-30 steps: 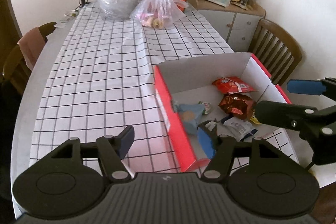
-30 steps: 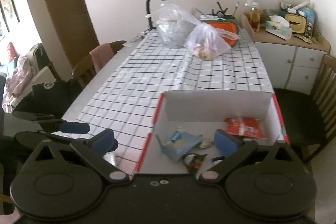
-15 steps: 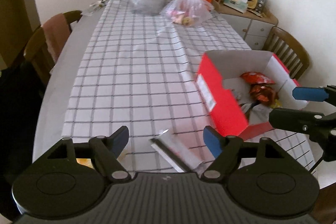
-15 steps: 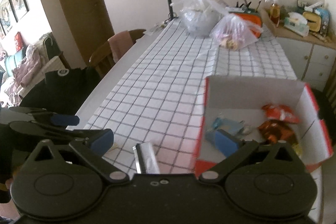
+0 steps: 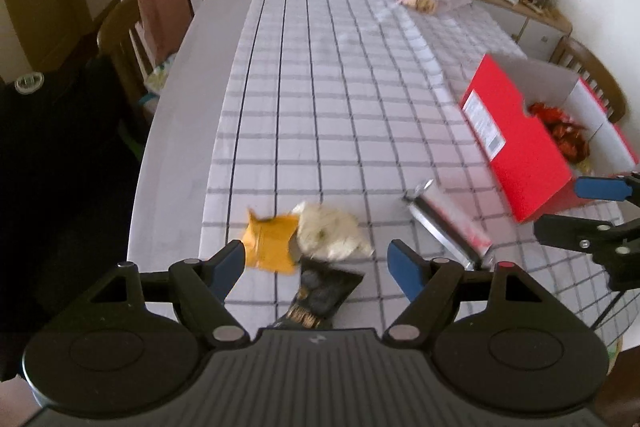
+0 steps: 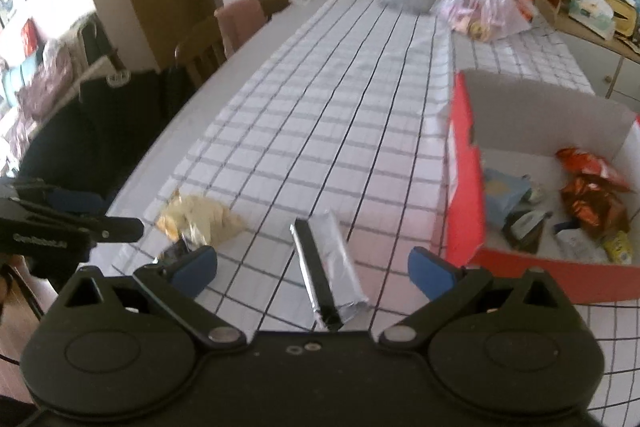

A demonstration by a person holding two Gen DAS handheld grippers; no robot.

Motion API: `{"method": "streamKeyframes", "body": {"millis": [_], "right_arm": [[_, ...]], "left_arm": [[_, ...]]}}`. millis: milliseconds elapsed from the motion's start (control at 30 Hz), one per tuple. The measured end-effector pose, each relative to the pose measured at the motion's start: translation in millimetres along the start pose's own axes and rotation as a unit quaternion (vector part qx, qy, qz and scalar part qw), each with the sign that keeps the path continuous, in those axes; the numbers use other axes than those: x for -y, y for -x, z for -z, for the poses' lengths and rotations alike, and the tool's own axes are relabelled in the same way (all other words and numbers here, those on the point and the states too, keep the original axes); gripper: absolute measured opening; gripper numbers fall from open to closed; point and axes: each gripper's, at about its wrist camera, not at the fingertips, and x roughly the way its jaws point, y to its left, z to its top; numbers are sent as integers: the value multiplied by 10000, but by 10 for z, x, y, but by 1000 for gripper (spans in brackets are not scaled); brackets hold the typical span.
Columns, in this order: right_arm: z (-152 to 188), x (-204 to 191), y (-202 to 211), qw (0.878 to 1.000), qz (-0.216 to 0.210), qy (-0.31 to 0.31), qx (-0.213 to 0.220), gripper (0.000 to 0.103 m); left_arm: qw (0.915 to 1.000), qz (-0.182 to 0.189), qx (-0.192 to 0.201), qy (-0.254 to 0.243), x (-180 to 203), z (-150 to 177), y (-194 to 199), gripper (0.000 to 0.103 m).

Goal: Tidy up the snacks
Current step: 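Move both grippers back toward the remaining snacks on the table, then grasp the black packet with the left gripper while the right grasps the silver bar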

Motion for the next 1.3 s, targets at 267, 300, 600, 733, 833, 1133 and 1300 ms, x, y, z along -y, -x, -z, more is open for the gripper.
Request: {"method": "streamKeyframes", "body": {"millis": [267, 300, 600, 733, 833, 1133, 1300], "right_arm": [[99, -85, -478, 9987, 183, 175, -439, 96], [106, -91, -538, 9983, 228, 227, -490, 94], [113, -32, -949, 9952, 348, 311, -864, 86], [100, -24, -1047, 9940, 409, 376, -940, 83], [89, 12, -1089, 9938, 400, 333, -980, 79], [61, 8, -1141, 9938, 393, 392, -961, 71], [73, -11, -1125, 9935, 490, 531, -881, 56]], "left_arm": [[9993, 26, -329, -147, -116, 214, -265, 78], [9992, 16, -365, -176, -124, 235, -304, 78], [9974, -25, -663, -279, -130, 330, -626, 78], [9970, -21, -703, -321, -102, 338, -709, 78], [9970, -32, -702, -331, -86, 347, -753, 78], [9967, -78, -735, -335, -53, 356, -838, 77], [9960, -66, -818, -355, -21, 356, -861, 60]]}}
